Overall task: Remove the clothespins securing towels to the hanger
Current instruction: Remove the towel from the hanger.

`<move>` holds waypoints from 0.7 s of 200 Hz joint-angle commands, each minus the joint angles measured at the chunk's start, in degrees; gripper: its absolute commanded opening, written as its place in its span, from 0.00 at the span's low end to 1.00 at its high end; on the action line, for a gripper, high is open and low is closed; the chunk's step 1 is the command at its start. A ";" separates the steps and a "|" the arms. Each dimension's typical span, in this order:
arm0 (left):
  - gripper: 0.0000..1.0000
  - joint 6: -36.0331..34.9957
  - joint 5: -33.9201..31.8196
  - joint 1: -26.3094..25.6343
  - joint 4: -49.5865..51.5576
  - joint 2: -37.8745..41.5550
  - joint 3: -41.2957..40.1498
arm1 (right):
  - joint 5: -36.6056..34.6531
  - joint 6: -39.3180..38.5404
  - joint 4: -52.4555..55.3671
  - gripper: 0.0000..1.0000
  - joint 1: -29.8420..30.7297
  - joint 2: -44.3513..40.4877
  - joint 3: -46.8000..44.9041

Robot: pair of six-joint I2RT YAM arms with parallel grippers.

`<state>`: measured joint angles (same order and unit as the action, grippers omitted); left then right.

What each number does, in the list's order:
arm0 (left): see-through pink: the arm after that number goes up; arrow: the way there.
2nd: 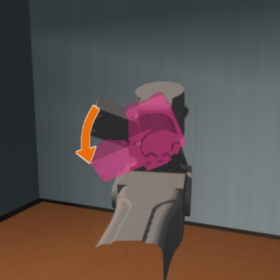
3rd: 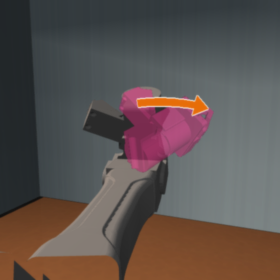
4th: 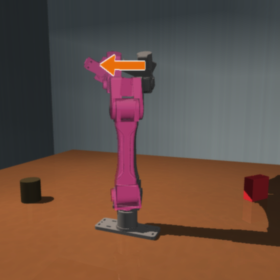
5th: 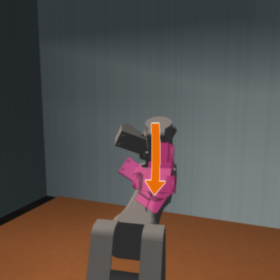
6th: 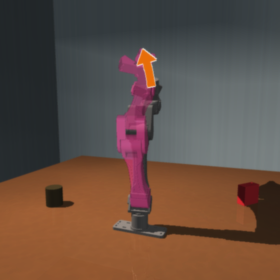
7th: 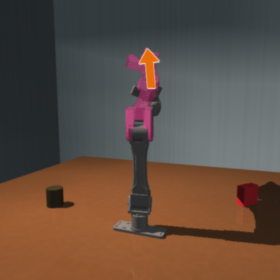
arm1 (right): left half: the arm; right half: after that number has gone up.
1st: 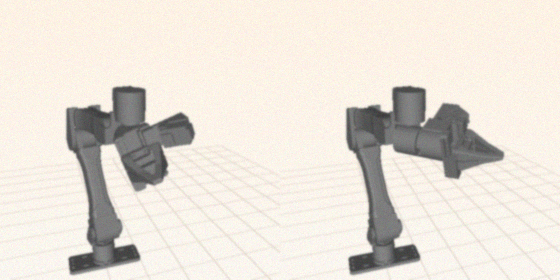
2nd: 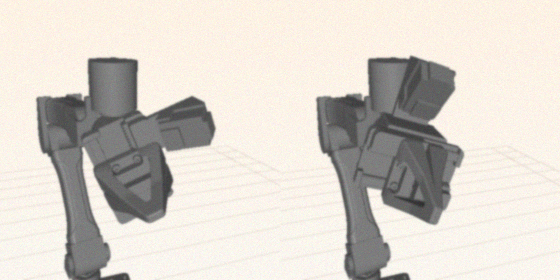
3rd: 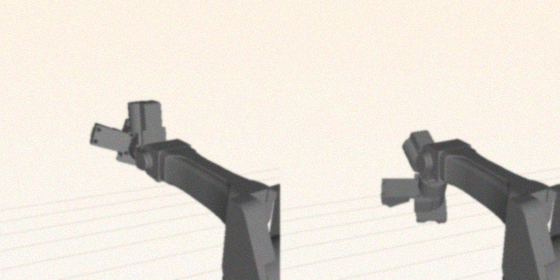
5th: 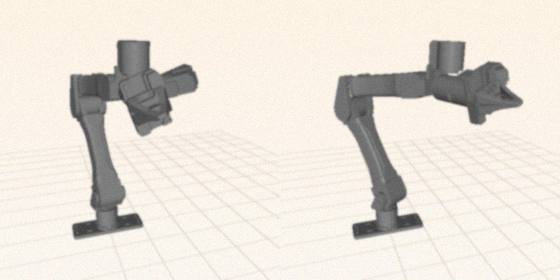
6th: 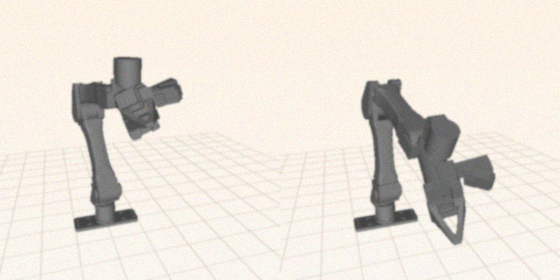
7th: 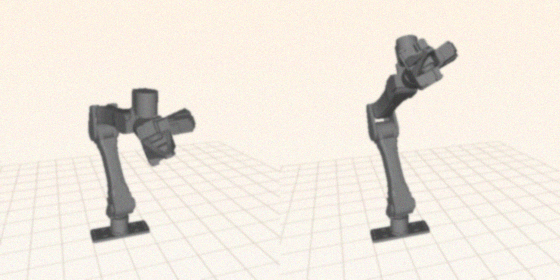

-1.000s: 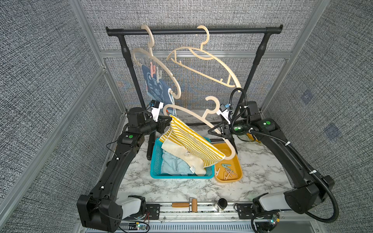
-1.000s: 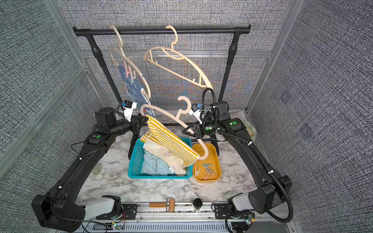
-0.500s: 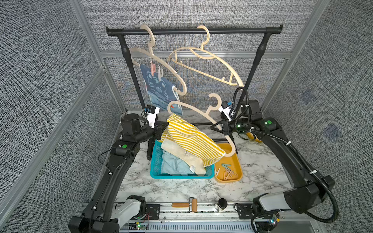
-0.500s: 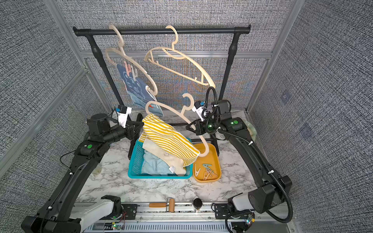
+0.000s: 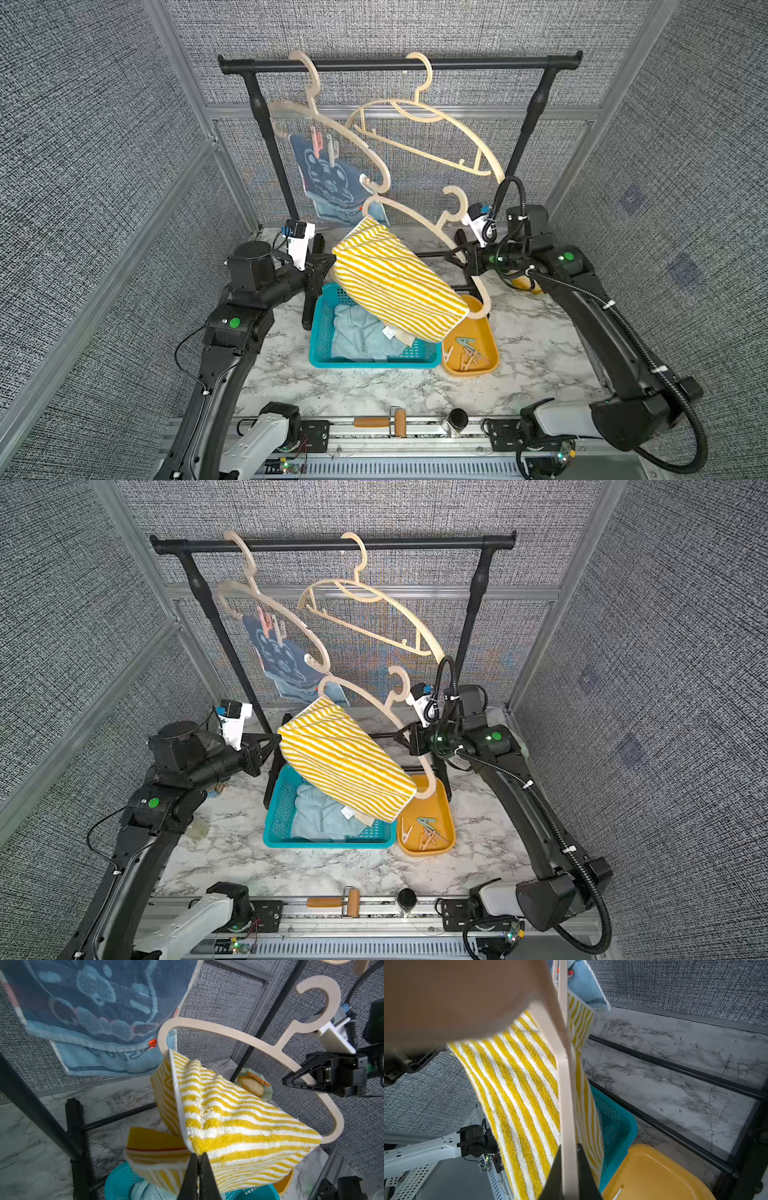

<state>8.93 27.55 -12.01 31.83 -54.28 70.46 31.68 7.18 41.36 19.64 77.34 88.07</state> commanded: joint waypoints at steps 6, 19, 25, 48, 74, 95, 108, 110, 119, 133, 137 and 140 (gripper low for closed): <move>0.00 -0.60 -3.80 0.06 4.90 1.19 2.44 | -5.46 1.51 0.63 0.00 -0.39 -1.90 1.03; 0.00 -0.76 -5.04 -0.03 6.04 1.41 3.47 | -6.90 1.33 1.67 0.00 -0.44 -2.28 1.38; 0.00 -0.77 -5.73 0.06 6.50 1.46 3.87 | -7.58 0.94 2.14 0.00 -0.48 -2.53 1.43; 0.00 -0.70 -6.90 0.06 7.62 1.46 4.90 | -9.82 0.39 3.51 0.00 -0.66 -3.29 1.76; 0.00 -0.49 -7.51 0.06 7.65 1.11 5.02 | -11.71 0.27 4.66 0.00 -1.02 -3.72 2.05; 0.00 -0.60 -7.59 0.03 7.19 1.03 4.97 | -13.40 -0.35 5.72 0.00 -1.40 -3.77 2.37; 0.00 -0.85 -7.31 0.06 7.19 0.85 5.17 | -14.00 -0.74 6.20 0.00 -1.75 -3.90 2.54; 0.00 -0.84 -7.31 0.01 7.21 0.85 5.25 | -14.12 -0.76 6.39 0.00 -1.85 -3.94 2.59; 0.00 -1.08 -7.40 0.05 7.35 0.84 5.59 | -14.69 -0.79 6.58 0.00 -2.01 -4.08 2.63; 0.00 -1.69 -8.04 0.04 7.89 1.00 6.29 | -15.26 -1.13 6.98 0.00 -2.41 -4.34 2.80; 0.00 -1.71 -8.24 0.06 8.16 1.01 6.55 | -15.68 -1.16 7.09 0.00 -2.52 -4.37 2.85; 0.00 -1.90 -8.30 0.01 8.38 0.94 6.74 | -15.88 -1.19 7.14 0.00 -2.55 -4.43 2.86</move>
<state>8.29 20.51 -11.97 39.90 -53.45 75.88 18.81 6.74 47.57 17.54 73.47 90.37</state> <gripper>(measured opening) 0.049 0.084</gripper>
